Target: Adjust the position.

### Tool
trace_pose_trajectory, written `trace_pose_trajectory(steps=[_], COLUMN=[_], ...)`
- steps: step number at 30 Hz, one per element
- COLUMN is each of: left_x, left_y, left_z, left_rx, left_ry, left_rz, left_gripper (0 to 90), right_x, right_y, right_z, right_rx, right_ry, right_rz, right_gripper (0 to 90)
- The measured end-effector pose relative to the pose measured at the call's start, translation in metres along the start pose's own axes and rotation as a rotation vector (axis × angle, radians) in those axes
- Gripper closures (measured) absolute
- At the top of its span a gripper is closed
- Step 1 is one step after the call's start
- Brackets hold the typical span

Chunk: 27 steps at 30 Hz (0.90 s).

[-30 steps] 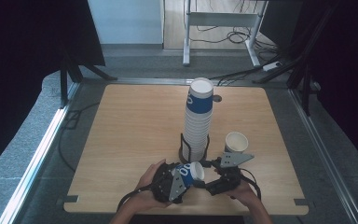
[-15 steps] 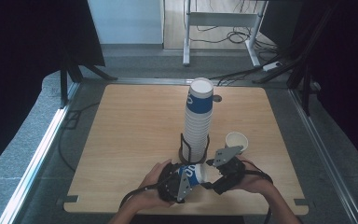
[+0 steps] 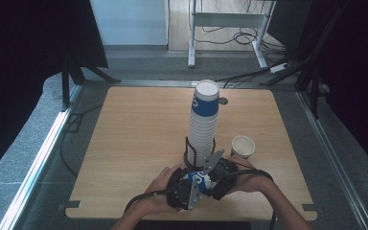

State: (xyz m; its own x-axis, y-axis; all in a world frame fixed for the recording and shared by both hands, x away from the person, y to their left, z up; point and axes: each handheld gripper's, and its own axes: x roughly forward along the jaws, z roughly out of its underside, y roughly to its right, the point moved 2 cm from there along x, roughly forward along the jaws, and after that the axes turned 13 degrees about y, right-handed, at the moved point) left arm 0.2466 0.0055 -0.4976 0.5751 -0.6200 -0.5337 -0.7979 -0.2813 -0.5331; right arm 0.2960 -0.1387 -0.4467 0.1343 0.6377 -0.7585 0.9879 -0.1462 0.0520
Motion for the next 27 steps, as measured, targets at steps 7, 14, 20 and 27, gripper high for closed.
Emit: trace_pose_trajectory(steps=[7,14,20,27], left_x=[0.001,0.001,0.003,-0.008], left_y=[0.001,0.002,0.000,-0.009], left_z=[-0.006,-0.006,-0.005,-0.006], left_rx=[0.047,0.044,0.016,-0.076], left_ry=[-0.003,-0.008,0.003,0.082], left_rz=[0.000,-0.002,-0.013,-0.023], left_gripper=[19.0,19.0,16.5,2.2], right_x=[0.012,0.017,0.014,0.007], right_y=[0.000,-0.001,0.000,0.001], right_z=[-0.004,-0.002,-0.001,0.001], right_rx=[-0.035,-0.041,-0.049,-0.020], right_ry=[-0.071,-0.087,-0.062,0.038], right_rz=[-0.031,-0.043,-0.047,-0.027], right_gripper=[20.8,25.1,25.9,26.2])
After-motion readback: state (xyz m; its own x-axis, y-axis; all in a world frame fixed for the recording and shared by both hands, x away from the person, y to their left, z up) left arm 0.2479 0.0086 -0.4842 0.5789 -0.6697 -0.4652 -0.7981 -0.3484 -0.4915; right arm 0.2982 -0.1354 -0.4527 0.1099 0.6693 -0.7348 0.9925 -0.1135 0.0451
